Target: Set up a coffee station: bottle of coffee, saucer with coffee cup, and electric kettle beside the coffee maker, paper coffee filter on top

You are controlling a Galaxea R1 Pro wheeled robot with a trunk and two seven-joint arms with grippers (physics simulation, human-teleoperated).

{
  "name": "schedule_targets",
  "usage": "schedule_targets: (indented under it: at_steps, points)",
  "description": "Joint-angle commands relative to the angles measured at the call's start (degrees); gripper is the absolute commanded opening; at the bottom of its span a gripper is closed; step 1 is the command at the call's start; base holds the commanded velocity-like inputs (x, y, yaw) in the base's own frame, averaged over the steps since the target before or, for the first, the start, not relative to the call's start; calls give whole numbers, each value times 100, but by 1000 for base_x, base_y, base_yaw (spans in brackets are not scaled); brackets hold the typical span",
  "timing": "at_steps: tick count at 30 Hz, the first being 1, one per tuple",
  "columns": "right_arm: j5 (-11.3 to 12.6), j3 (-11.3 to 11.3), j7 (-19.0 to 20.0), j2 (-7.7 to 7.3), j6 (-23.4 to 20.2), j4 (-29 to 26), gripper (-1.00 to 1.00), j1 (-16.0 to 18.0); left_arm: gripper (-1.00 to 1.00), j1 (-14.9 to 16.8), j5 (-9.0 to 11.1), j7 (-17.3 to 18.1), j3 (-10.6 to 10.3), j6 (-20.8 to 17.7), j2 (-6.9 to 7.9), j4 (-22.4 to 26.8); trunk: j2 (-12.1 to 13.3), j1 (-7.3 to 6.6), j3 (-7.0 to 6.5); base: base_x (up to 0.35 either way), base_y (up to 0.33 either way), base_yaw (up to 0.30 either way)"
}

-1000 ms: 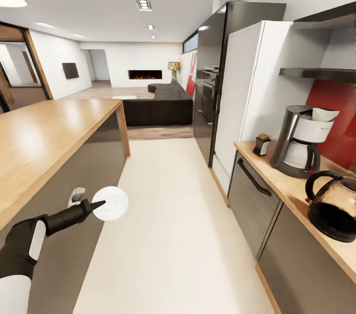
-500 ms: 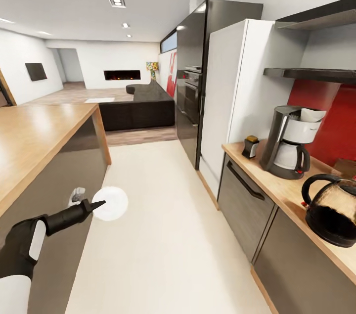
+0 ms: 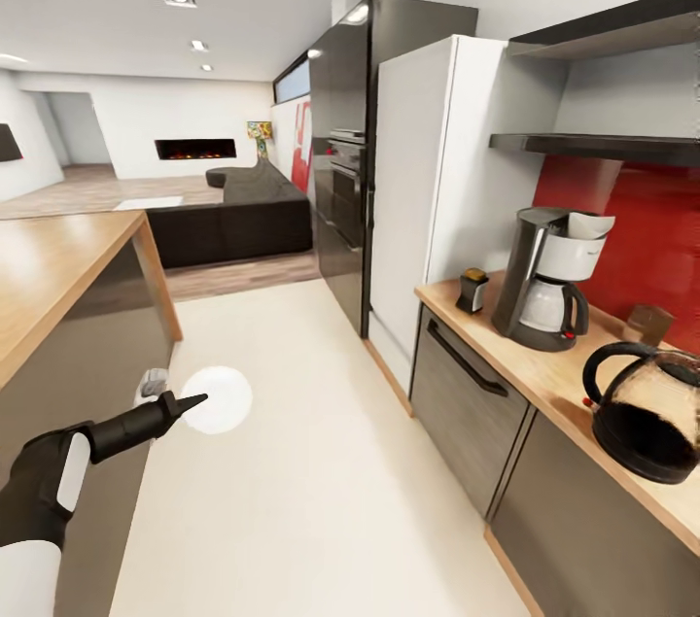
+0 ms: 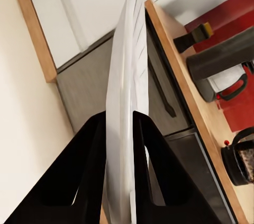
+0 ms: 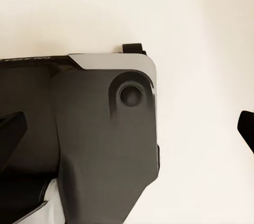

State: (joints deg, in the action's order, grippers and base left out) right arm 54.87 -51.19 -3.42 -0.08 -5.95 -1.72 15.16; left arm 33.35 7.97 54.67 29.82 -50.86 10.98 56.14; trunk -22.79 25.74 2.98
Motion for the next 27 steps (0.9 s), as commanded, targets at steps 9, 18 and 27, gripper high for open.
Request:
schedule_targets:
  at_steps: [9,18,27]
  points:
    - [50,-40,20,-1,-46,-15,100,4,-100,5,8,7,7,-21,0,0,-13,4,13,14,13,-72]
    - [51,-47,309,-4,-42,-12,100,4,-100,5,7,7,9,-21,0,1,-13,4,13,0,0,-2]
    - [51,-49,316,-3,-31,-12,100,4,-100,5,6,6,9,-21,0,1,-13,4,17,0,0,-160]
